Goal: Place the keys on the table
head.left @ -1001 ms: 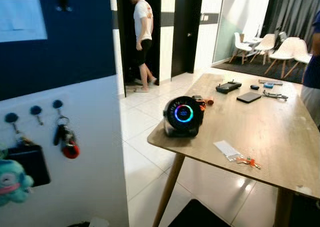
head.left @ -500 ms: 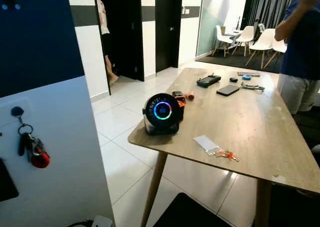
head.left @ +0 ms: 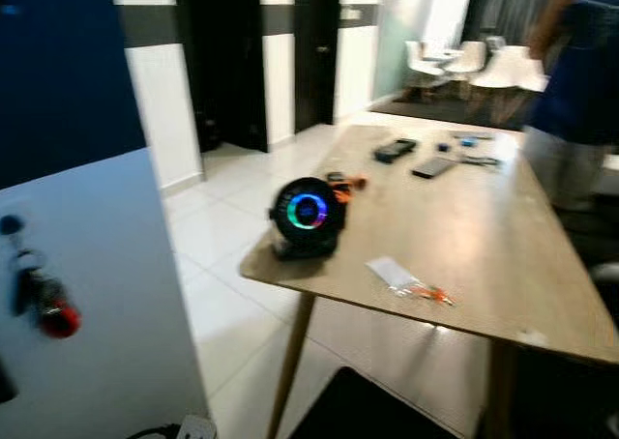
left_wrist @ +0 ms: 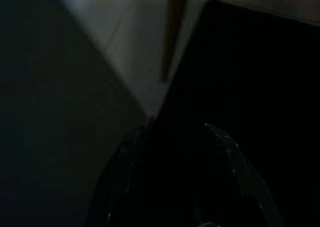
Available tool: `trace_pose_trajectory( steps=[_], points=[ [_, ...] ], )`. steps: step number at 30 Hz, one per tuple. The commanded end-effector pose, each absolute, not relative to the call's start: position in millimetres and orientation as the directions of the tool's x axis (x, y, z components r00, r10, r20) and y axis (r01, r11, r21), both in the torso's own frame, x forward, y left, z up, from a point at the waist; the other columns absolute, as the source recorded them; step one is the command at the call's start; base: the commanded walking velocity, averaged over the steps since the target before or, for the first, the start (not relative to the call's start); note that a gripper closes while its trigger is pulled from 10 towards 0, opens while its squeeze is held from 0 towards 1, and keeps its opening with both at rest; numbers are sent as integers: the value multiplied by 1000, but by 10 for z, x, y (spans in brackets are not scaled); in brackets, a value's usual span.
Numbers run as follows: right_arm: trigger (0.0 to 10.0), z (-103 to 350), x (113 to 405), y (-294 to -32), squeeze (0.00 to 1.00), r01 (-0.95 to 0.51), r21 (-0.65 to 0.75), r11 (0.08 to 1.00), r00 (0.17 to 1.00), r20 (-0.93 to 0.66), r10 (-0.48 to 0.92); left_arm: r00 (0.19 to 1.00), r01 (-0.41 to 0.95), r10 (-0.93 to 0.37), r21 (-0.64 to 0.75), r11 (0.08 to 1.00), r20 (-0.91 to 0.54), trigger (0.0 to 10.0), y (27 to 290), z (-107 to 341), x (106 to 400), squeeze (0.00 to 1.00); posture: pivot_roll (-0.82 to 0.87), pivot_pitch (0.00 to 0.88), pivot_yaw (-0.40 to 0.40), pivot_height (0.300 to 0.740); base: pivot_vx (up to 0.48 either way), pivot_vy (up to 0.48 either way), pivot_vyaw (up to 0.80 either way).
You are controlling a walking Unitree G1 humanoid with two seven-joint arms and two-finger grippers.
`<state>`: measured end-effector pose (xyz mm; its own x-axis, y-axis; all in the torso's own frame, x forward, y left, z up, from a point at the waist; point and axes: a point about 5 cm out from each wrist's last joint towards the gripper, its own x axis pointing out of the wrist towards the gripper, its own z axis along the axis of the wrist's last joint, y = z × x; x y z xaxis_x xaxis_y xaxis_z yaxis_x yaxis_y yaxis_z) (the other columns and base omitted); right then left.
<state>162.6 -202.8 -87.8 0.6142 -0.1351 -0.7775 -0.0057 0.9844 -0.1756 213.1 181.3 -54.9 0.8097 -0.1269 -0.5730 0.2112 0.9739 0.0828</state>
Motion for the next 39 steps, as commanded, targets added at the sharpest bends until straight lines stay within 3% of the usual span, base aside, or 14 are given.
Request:
trace_pose_trajectory(
  steps=[1,12,39],
  points=[
    [10000,-899,1586,-2033,0,-8,-175,984,596,-791,-136,809,218,-125,95,971,-574,10000,1834,-549,2125,0,2,4,37,740,0,0,-800],
    [10000,-912,1518,-2108,0,-4,-185,983,586,-797,-147,807,214,-123,92,973,-578,10000,1810,-566,2101,0,-5,14,27,740,0,0,-782],
    [10000,-903,1584,-2040,0,-36,-206,978,588,-796,-146,829,159,-77,101,982,-554,10000,1849,-542,2122,0,4,0,15,740,0,0,0]
  ],
)
